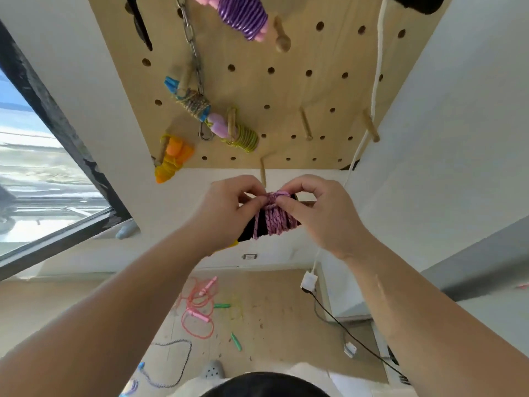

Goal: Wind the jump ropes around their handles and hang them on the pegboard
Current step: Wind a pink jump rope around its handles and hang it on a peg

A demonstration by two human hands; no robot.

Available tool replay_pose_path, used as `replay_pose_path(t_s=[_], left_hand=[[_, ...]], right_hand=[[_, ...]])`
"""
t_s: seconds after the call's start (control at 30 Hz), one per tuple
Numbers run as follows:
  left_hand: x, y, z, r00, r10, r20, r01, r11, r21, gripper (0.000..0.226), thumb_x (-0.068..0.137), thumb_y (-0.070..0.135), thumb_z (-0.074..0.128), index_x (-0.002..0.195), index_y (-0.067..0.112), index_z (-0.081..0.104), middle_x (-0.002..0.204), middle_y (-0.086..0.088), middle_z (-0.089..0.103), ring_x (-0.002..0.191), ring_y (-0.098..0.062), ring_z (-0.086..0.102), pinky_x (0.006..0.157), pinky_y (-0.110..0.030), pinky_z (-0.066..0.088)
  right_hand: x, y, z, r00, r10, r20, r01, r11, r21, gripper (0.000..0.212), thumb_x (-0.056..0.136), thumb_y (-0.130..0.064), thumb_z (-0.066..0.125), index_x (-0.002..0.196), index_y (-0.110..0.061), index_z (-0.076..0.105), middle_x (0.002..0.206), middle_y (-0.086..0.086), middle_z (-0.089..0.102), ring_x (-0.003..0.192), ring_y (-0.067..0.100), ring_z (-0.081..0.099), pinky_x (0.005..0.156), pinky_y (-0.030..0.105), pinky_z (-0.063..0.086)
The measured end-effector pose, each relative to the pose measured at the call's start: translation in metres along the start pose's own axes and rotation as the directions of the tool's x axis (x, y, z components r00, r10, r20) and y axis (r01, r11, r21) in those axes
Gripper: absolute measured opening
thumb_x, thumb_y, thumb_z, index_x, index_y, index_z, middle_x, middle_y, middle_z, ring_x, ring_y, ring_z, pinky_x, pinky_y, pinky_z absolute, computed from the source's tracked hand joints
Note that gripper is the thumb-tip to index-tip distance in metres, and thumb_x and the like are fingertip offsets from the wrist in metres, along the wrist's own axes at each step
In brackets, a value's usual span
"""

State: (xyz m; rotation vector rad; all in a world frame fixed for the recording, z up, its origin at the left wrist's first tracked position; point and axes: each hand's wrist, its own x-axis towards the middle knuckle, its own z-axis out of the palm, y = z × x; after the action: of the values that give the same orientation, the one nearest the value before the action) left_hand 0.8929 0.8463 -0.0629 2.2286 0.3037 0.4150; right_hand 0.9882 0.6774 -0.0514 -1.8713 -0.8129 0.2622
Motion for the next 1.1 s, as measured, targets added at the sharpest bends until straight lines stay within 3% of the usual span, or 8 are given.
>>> replay_pose_path(t_s=[0.1,0.2,0.3,0.37,0.5,0.77,1.0,1.1], left_hand=[[0.027,-0.006,-0.002,0.998,0.049,0.031,-0.049,0.999,-0.005,0.009,0.096,0.017,0.067,0.090,0.023,0.070,0.082,0.025,0.064,0.082,0.008,0.061,0.065,-0.007,0.044],[0.054,-0.007,0.001,0.996,0.075,0.052,-0.075,0.997,-0.001,0.007,0.096,0.020,0.067,0.091,0.023,0.071,0.081,0.024,0.064,0.084,0.006,0.061,0.065,-0.007,0.044],[0.080,-0.005,0.007,0.994,0.096,0.060,-0.097,0.995,0.005,0.006,0.096,0.020,0.067,0.092,0.023,0.071,0.081,0.023,0.065,0.081,0.007,0.061,0.064,-0.009,0.043],[0.095,-0.003,0.015,0.992,0.111,0.061,-0.113,0.993,0.030,0.006,0.095,0.020,0.068,0.092,0.023,0.072,0.082,0.021,0.066,0.080,0.006,0.061,0.066,-0.014,0.047],[0.120,0.005,0.030,0.992,0.115,0.045,-0.118,0.991,0.067,0.007,0.095,0.020,0.067,0.092,0.023,0.071,0.085,0.015,0.068,0.082,-0.004,0.064,0.071,-0.038,0.056],[0.140,0.040,0.003,0.940,0.128,-0.317,-0.092,0.988,0.124,0.006,0.092,0.021,0.064,0.089,0.024,0.069,0.079,0.015,0.067,0.075,-0.009,0.065,0.064,-0.024,0.051],[0.150,0.057,-0.020,0.863,0.161,-0.478,-0.048,0.970,0.240,0.017,0.096,0.016,0.064,0.089,0.031,0.059,0.074,0.018,0.063,0.073,-0.006,0.062,0.059,-0.014,0.045],[0.156,0.061,-0.025,0.826,0.205,-0.524,-0.050,0.954,0.294,0.007,0.096,0.020,0.062,0.091,0.025,0.060,0.075,0.013,0.064,0.071,-0.007,0.062,0.060,-0.021,0.049]], right_hand=[[0.020,0.001,-0.001,0.997,0.060,-0.049,-0.056,0.996,0.066,0.004,0.091,-0.015,0.075,0.089,-0.019,0.076,0.089,0.001,0.073,0.082,0.020,0.071,0.063,0.039,0.059],[0.038,0.008,-0.007,0.992,0.062,-0.110,-0.054,0.996,0.076,0.006,0.089,-0.024,0.075,0.086,-0.030,0.075,0.089,-0.005,0.073,0.084,0.026,0.072,0.071,0.050,0.060],[0.057,0.017,-0.021,0.986,0.084,-0.145,-0.070,0.993,0.099,0.005,0.090,-0.020,0.076,0.088,-0.024,0.075,0.086,-0.006,0.073,0.077,0.030,0.072,0.071,0.054,0.060],[0.070,0.027,-0.032,0.988,0.084,-0.129,-0.068,0.989,0.128,0.007,0.091,-0.013,0.074,0.087,-0.018,0.074,0.082,-0.004,0.074,0.074,0.030,0.072,0.069,0.047,0.061],[0.098,0.044,-0.056,0.998,-0.016,-0.059,0.022,0.995,0.093,0.008,0.091,-0.011,0.073,0.086,-0.018,0.074,0.081,-0.009,0.074,0.079,0.009,0.069,0.073,0.018,0.051],[0.160,0.007,-0.069,0.945,-0.328,-0.001,0.326,0.938,0.119,0.003,0.093,-0.021,0.070,0.091,-0.020,0.071,0.084,-0.011,0.070,0.083,0.010,0.066,0.072,0.018,0.050],[0.184,-0.024,-0.060,0.929,-0.363,-0.076,0.371,0.906,0.206,0.007,0.095,-0.015,0.070,0.094,-0.022,0.070,0.081,-0.018,0.068,0.078,-0.004,0.065,0.066,0.007,0.046],[0.191,-0.031,-0.058,0.913,-0.385,-0.131,0.405,0.894,0.192,0.005,0.094,-0.014,0.070,0.095,-0.019,0.070,0.082,-0.018,0.068,0.079,-0.005,0.065,0.066,0.007,0.046]])
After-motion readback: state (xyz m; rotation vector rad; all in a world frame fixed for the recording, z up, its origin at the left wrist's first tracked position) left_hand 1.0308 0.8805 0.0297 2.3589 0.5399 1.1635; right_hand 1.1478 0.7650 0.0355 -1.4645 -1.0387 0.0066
